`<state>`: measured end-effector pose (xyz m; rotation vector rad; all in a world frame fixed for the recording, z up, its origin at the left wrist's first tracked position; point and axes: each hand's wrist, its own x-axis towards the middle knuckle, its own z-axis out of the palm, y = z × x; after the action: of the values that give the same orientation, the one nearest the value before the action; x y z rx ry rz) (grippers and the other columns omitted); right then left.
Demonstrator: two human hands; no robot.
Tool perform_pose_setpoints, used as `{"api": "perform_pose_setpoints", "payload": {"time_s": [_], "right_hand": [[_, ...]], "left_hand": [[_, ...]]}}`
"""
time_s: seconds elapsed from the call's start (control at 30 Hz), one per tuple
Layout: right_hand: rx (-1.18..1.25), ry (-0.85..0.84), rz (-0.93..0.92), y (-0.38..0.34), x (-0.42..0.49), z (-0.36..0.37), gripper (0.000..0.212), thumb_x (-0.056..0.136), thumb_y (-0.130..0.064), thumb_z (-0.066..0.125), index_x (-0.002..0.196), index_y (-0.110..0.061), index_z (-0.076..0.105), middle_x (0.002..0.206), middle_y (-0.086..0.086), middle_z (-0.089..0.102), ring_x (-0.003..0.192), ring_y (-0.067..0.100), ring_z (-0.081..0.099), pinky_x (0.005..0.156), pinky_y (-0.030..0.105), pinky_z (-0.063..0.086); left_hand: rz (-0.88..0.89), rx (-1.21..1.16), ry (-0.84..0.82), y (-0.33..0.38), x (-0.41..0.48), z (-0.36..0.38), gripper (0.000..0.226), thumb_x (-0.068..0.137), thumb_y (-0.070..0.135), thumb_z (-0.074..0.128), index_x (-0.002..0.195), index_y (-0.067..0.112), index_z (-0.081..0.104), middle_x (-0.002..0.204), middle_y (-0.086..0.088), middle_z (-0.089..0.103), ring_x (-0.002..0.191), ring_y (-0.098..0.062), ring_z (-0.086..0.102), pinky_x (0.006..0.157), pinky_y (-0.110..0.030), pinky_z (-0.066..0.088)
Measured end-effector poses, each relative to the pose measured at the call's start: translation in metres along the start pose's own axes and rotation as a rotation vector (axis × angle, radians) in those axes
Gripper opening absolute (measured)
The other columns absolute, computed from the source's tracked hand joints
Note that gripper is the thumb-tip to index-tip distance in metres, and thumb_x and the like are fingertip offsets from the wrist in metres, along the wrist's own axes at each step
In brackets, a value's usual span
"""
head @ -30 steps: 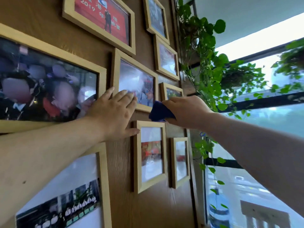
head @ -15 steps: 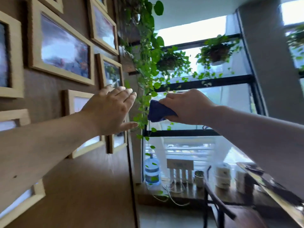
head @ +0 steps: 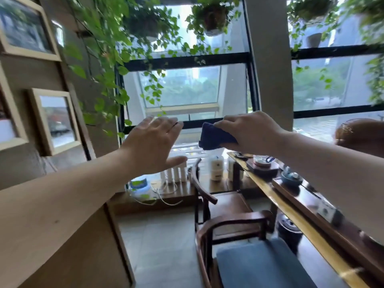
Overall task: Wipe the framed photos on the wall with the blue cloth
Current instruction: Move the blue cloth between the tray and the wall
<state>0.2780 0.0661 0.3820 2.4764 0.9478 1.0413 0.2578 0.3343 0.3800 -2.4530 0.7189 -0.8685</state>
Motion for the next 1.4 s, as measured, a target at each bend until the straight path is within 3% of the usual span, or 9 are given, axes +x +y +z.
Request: {"api": "perform_pose_setpoints", "payload": {"time_s": [0.1,0.2,0.37,0.5,0.6,0.73,1.0,1.23,1.4], "right_hand": [[-0.026,-0.035,0.066,-0.007,-0.029,-0.003,0.048,0.083,-0.053,0.048,0.116,-0.02,0.057,0.099,-0.003,0.066,0.075,0.024,0.066,0.05,0.03,0.049],[-0.046,-0.076,0.136,-0.02,-0.052,-0.011,0.052,0.081,-0.057,0.041,0.113,-0.019,0.059,0.098,-0.003,0.067,0.075,0.025,0.066,0.052,0.03,0.047],[-0.105,-0.222,0.288,-0.048,-0.099,-0.036,0.046,0.081,-0.05,0.058,0.114,-0.018,0.059,0.1,-0.001,0.067,0.075,0.027,0.067,0.054,0.031,0.046],[-0.115,-0.33,0.387,-0.066,-0.148,-0.053,0.046,0.082,-0.048,0.06,0.115,-0.016,0.06,0.111,0.001,0.067,0.085,0.027,0.067,0.059,0.035,0.051],[-0.118,-0.436,0.485,-0.073,-0.195,-0.063,0.047,0.082,-0.051,0.053,0.118,-0.021,0.057,0.116,-0.001,0.064,0.092,0.026,0.065,0.065,0.035,0.052],[-0.136,-0.469,0.604,-0.078,-0.266,-0.076,0.044,0.08,-0.048,0.057,0.115,-0.021,0.06,0.109,-0.001,0.066,0.089,0.024,0.066,0.062,0.03,0.045],[-0.007,-0.531,0.91,-0.074,-0.446,-0.08,0.045,0.083,-0.048,0.057,0.12,-0.024,0.056,0.111,-0.004,0.064,0.095,0.021,0.063,0.068,0.034,0.051],[0.094,-0.57,1.177,-0.077,-0.592,-0.054,0.04,0.08,-0.051,0.056,0.112,-0.026,0.059,0.105,-0.006,0.064,0.091,0.021,0.063,0.066,0.035,0.05],[0.137,-0.652,1.301,-0.088,-0.671,-0.014,0.039,0.083,-0.05,0.055,0.113,-0.026,0.057,0.108,-0.006,0.062,0.095,0.022,0.061,0.068,0.035,0.048]], "left_hand": [[0.08,-0.027,0.006,0.027,0.01,0.003,0.092,0.081,0.073,0.027,0.144,0.006,0.025,0.149,-0.016,0.036,0.135,-0.031,0.034,0.113,-0.05,0.026],[0.145,-0.072,0.049,0.04,0.015,0.005,0.09,0.082,0.072,0.032,0.144,0.007,0.025,0.149,-0.015,0.036,0.136,-0.03,0.033,0.114,-0.049,0.024],[0.289,-0.178,0.135,0.064,0.019,0.001,0.089,0.079,0.069,0.041,0.138,0.003,0.036,0.141,-0.017,0.046,0.129,-0.033,0.043,0.108,-0.051,0.033],[0.378,-0.29,0.164,0.106,0.023,-0.002,0.091,0.076,0.072,0.034,0.135,0.003,0.041,0.137,-0.018,0.05,0.124,-0.035,0.047,0.106,-0.049,0.035],[0.453,-0.341,0.159,0.152,0.023,-0.003,0.091,0.076,0.073,0.032,0.136,0.005,0.04,0.139,-0.018,0.049,0.127,-0.035,0.045,0.107,-0.049,0.034],[0.564,-0.387,0.184,0.219,0.025,-0.011,0.092,0.077,0.075,0.03,0.138,0.007,0.037,0.142,-0.016,0.046,0.13,-0.034,0.041,0.109,-0.05,0.031],[0.733,-0.487,0.132,0.383,0.029,-0.037,0.094,0.078,0.076,0.024,0.146,0.011,0.024,0.153,-0.01,0.033,0.14,-0.027,0.027,0.115,-0.046,0.022],[0.857,-0.501,0.045,0.517,0.025,-0.036,0.092,0.078,0.072,0.04,0.142,0.008,0.031,0.147,-0.011,0.04,0.135,-0.028,0.035,0.112,-0.046,0.027],[0.893,-0.519,-0.046,0.59,0.018,-0.017,0.092,0.075,0.074,0.034,0.141,0.01,0.035,0.145,-0.01,0.043,0.134,-0.028,0.037,0.112,-0.047,0.029]]}}
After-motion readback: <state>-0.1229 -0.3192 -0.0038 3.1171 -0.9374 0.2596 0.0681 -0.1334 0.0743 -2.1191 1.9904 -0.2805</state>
